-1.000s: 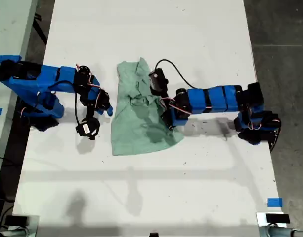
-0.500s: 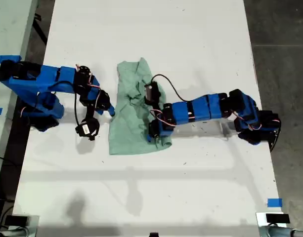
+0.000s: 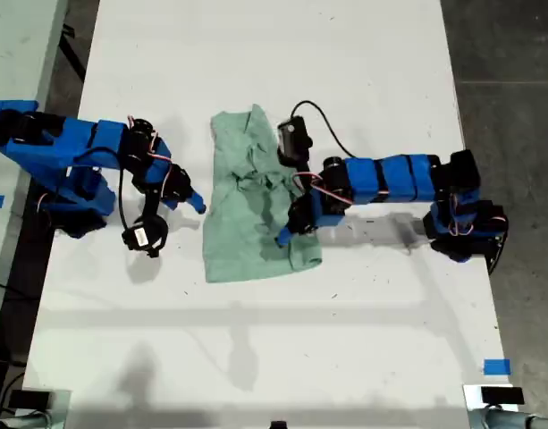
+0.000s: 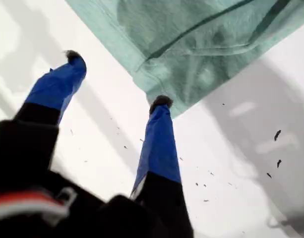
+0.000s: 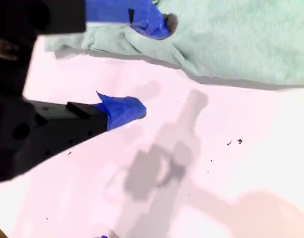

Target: Fold tshirt

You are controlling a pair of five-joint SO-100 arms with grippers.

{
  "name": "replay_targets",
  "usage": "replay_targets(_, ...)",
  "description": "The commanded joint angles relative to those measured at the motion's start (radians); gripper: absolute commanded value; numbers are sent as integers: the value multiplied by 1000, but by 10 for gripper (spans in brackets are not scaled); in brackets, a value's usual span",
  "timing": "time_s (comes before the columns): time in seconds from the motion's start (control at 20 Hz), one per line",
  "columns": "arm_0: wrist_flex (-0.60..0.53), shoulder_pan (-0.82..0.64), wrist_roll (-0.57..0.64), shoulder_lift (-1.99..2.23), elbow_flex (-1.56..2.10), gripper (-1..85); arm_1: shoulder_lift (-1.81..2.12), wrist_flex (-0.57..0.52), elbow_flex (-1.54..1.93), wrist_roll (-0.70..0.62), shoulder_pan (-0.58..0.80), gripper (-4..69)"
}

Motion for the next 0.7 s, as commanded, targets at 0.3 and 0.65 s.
replay_targets(0.3, -112, 199, -74, -5, -129, 221, 213, 49, 21, -40, 12, 311)
replay_targets(0.65, -281, 261, -160, -275, -103, 315, 212, 43, 52, -25, -6, 328)
